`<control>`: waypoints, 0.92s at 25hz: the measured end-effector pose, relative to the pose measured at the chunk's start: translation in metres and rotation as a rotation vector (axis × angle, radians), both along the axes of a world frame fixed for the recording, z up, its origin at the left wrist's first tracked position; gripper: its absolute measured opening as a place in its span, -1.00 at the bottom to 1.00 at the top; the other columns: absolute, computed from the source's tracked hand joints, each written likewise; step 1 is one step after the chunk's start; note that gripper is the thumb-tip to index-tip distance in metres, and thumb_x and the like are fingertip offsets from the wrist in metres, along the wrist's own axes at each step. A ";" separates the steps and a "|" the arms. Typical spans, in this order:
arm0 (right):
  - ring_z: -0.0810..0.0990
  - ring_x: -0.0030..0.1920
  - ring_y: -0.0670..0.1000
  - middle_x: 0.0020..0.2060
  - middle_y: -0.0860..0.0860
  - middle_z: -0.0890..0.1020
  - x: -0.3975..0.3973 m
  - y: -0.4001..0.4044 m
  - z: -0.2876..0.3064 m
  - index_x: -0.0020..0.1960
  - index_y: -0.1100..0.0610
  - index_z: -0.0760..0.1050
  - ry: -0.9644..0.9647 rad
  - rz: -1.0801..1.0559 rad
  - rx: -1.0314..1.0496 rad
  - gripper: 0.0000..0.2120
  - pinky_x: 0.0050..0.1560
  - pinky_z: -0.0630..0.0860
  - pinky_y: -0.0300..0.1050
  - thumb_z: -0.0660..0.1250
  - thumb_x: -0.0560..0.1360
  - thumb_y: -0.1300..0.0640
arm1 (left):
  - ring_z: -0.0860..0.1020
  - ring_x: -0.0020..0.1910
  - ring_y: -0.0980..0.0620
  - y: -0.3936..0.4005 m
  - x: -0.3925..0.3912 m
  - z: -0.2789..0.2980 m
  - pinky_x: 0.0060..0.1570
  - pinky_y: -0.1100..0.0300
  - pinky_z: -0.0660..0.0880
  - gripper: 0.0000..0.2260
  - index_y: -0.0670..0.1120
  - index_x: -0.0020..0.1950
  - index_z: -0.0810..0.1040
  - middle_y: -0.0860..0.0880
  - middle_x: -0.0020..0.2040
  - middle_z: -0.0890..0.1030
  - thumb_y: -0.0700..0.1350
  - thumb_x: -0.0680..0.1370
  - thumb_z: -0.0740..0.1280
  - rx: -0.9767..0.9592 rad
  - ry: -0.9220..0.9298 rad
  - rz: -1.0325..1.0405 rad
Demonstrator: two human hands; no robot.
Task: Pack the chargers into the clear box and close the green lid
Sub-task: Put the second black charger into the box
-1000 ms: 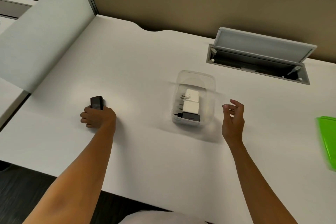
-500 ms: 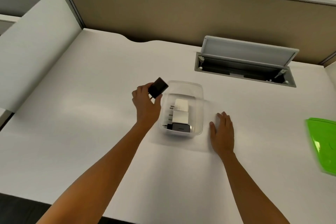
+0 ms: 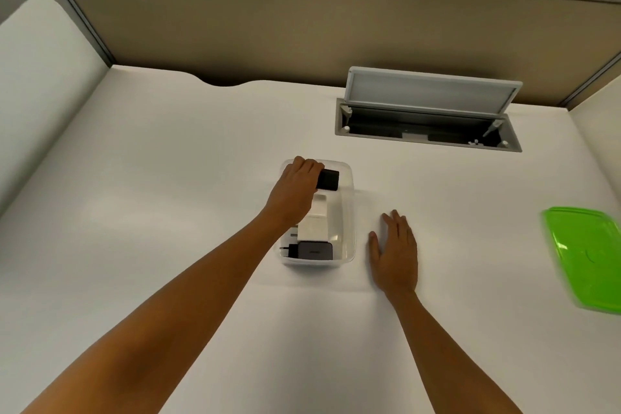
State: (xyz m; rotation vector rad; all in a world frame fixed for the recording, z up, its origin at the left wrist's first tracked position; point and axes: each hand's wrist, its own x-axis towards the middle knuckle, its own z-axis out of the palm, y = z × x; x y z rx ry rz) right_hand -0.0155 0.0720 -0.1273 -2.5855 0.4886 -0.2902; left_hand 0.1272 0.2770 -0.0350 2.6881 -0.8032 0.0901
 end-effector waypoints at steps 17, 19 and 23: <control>0.20 0.56 0.03 0.53 0.00 0.30 0.000 0.001 -0.001 0.50 0.06 0.30 0.011 -0.020 0.032 -0.49 0.52 0.25 0.05 0.19 0.60 -0.10 | 0.40 0.29 -0.11 -0.005 -0.002 -0.008 0.32 0.04 0.33 -0.67 -0.11 0.36 0.45 -0.10 0.28 0.52 -0.24 0.60 0.24 0.153 0.038 0.018; 0.19 0.56 0.04 0.53 0.01 0.29 0.001 0.000 -0.001 0.50 0.06 0.29 0.017 -0.017 0.030 -0.48 0.53 0.23 0.05 0.18 0.60 -0.10 | 0.44 0.23 -0.12 -0.009 -0.010 -0.004 0.27 0.01 0.39 -0.71 -0.13 0.33 0.47 -0.11 0.26 0.53 -0.20 0.61 0.22 -0.008 0.045 0.084; 0.19 0.56 0.07 0.54 0.04 0.28 0.001 -0.004 -0.002 0.51 0.10 0.28 0.038 0.026 0.048 -0.47 0.54 0.22 0.07 0.19 0.61 -0.10 | 0.51 0.12 -0.11 -0.032 -0.037 0.007 0.18 0.00 0.46 -0.76 -0.16 0.26 0.51 -0.14 0.19 0.56 -0.19 0.60 0.26 -0.231 0.017 0.124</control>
